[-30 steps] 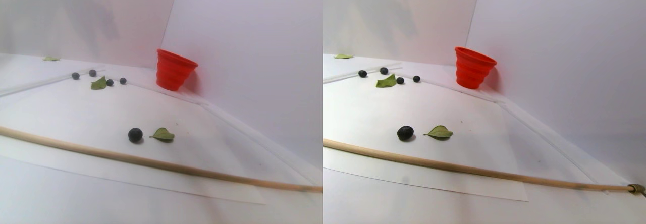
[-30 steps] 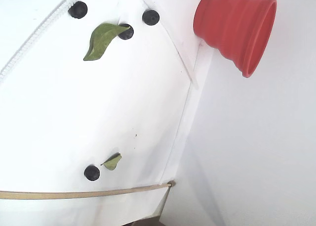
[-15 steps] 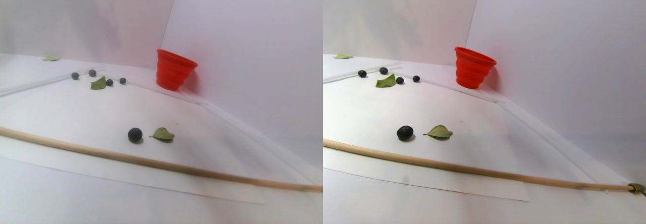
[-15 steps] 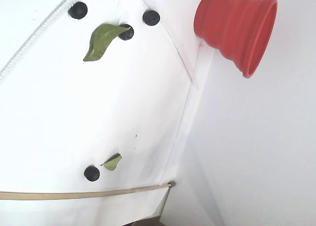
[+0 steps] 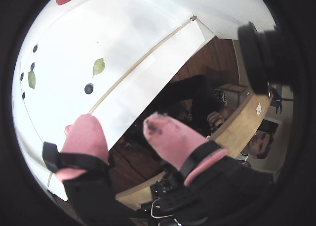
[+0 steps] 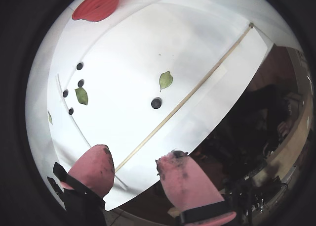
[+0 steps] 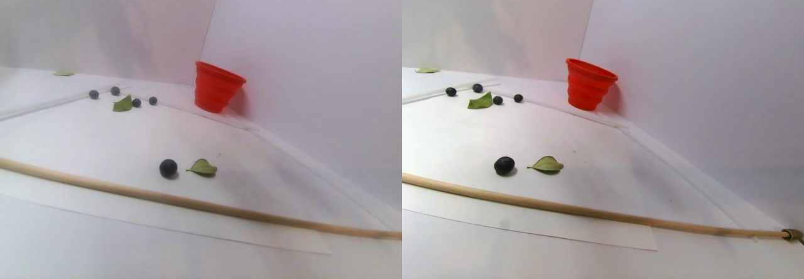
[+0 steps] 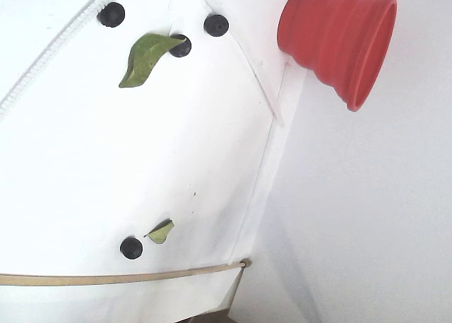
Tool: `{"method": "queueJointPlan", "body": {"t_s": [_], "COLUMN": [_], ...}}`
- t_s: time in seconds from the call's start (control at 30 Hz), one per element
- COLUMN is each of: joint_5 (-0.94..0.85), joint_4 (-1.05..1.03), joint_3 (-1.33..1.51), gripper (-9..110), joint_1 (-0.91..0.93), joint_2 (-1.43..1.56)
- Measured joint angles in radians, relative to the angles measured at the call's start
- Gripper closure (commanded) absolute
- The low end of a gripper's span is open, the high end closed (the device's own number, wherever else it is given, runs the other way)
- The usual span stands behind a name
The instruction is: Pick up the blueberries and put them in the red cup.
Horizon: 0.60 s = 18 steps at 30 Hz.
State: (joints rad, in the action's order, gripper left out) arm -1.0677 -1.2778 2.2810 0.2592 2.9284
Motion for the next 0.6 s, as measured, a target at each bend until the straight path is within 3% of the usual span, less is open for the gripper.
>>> {"method": "queueJointPlan", "body": {"t_s": [0.6], "joint_5": [0.028], "joint_4": [0.219], "joint_3": [0.19], "gripper": [84], "joint_1": [0.0], "joint_2": [-0.052]}}
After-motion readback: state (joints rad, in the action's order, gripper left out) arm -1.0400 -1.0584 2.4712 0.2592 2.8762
